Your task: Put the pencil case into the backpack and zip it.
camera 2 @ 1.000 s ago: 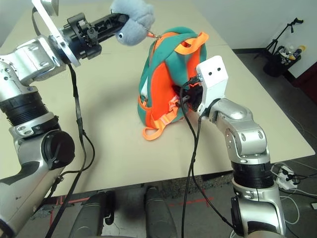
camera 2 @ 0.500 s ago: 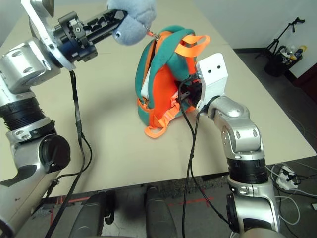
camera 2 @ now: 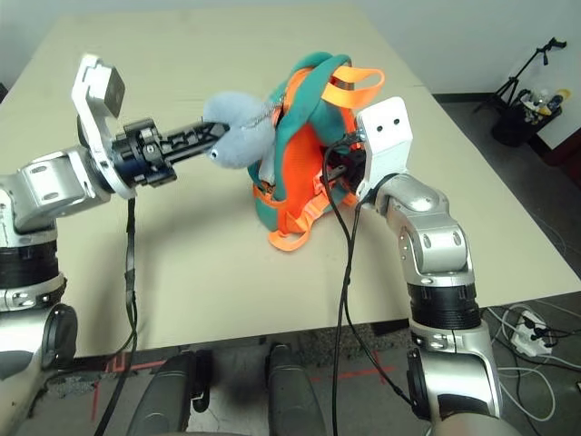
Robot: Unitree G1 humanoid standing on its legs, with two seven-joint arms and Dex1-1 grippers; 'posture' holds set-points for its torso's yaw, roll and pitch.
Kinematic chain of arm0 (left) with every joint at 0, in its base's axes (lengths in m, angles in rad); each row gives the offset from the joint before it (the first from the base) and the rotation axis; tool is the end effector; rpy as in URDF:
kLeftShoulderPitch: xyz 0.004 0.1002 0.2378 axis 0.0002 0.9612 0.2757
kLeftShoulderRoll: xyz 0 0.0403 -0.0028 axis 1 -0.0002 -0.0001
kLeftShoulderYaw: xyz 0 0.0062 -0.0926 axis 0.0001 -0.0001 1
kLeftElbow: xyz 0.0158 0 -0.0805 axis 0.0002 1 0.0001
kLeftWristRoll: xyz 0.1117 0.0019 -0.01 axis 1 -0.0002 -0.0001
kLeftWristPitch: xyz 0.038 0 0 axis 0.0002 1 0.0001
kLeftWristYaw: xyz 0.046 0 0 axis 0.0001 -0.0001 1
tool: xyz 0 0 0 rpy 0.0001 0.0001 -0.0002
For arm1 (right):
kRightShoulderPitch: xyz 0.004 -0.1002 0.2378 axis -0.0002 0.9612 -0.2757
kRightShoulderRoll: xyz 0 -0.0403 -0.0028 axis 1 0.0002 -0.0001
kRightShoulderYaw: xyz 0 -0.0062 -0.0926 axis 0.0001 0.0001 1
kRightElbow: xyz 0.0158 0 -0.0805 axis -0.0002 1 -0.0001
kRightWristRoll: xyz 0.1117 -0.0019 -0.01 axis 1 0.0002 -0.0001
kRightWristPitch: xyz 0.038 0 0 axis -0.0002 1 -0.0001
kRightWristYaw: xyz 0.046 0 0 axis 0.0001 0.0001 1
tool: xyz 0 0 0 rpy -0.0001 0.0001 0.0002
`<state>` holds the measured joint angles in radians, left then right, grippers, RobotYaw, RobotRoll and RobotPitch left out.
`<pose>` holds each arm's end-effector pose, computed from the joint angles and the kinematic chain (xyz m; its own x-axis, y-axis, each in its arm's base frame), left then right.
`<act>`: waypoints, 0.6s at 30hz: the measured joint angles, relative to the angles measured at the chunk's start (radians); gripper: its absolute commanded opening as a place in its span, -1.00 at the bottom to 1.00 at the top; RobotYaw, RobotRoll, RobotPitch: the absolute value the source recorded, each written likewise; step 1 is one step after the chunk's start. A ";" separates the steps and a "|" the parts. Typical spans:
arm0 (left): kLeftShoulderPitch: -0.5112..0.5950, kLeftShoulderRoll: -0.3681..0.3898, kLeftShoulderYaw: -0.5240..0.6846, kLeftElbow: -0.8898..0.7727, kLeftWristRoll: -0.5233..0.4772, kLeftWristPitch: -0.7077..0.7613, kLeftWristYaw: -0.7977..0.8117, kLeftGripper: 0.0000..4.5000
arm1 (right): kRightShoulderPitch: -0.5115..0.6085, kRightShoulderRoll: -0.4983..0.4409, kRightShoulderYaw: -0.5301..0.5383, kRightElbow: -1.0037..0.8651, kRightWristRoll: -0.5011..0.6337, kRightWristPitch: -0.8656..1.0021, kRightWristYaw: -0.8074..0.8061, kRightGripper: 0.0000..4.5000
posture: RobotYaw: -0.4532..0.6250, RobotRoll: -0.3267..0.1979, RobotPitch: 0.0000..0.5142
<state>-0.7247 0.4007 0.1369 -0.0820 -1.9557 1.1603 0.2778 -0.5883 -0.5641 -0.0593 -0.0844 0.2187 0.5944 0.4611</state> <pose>0.2540 0.1495 0.2504 0.3708 -0.9252 0.0806 0.6549 0.1990 -0.7291 0.2830 -0.2152 0.2215 0.9209 0.3877 -0.0416 -0.3796 0.8672 -0.3223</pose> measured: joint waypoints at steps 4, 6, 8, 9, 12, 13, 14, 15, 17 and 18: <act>0.030 0.003 -0.016 -0.012 -0.001 -0.020 -0.028 -0.95 | 0.000 0.001 0.000 -0.001 -0.003 0.003 -0.002 -0.91 | 0.00 0.25 -0.16; 0.057 0.020 -0.034 -0.018 -0.002 -0.016 -0.062 -0.95 | 0.000 0.002 0.000 -0.002 -0.004 0.007 -0.002 -0.91 | 0.00 0.25 -0.15; 0.092 0.054 -0.054 -0.021 -0.002 0.003 -0.110 -0.95 | 0.000 0.002 0.000 -0.002 -0.005 0.009 -0.003 -0.91 | -0.01 0.25 -0.14; 0.107 0.073 -0.063 -0.025 -0.002 0.011 -0.131 -0.95 | 0.000 0.002 0.000 -0.002 -0.005 0.010 -0.003 -0.91 | -0.01 0.25 -0.14; 0.151 0.154 -0.092 -0.047 -0.002 0.034 -0.220 -0.95 | -0.001 0.004 0.000 -0.004 -0.005 0.010 -0.003 -0.91 | 0.00 0.25 -0.14; 0.162 0.181 -0.098 -0.053 -0.002 0.038 -0.247 -0.95 | -0.001 0.005 0.000 -0.004 -0.006 0.010 -0.004 -0.91 | 0.01 0.25 -0.14; 0.173 0.214 -0.105 -0.062 -0.002 0.040 -0.281 -0.95 | -0.003 0.009 0.001 -0.004 -0.006 0.010 -0.004 -0.91 | 0.01 0.25 -0.14; 0.191 0.256 -0.114 -0.075 -0.002 0.042 -0.317 -0.95 | -0.003 0.013 0.002 -0.005 -0.006 0.009 -0.003 -0.91 | 0.02 0.25 -0.14; 0.219 0.305 -0.125 -0.089 -0.003 0.043 -0.352 -0.95 | -0.008 0.015 0.004 -0.006 -0.006 0.007 -0.003 -0.91 | 0.02 0.25 -0.14; 0.232 0.320 -0.135 -0.094 -0.005 0.038 -0.354 -0.95 | -0.011 0.016 0.005 -0.005 -0.006 0.007 -0.002 -0.91 | 0.02 0.25 -0.14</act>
<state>-0.4924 0.7205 0.0022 -0.1763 -1.9604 1.1983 -0.0765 -0.5991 -0.5481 -0.0543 -0.0899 0.2131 0.6014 0.4587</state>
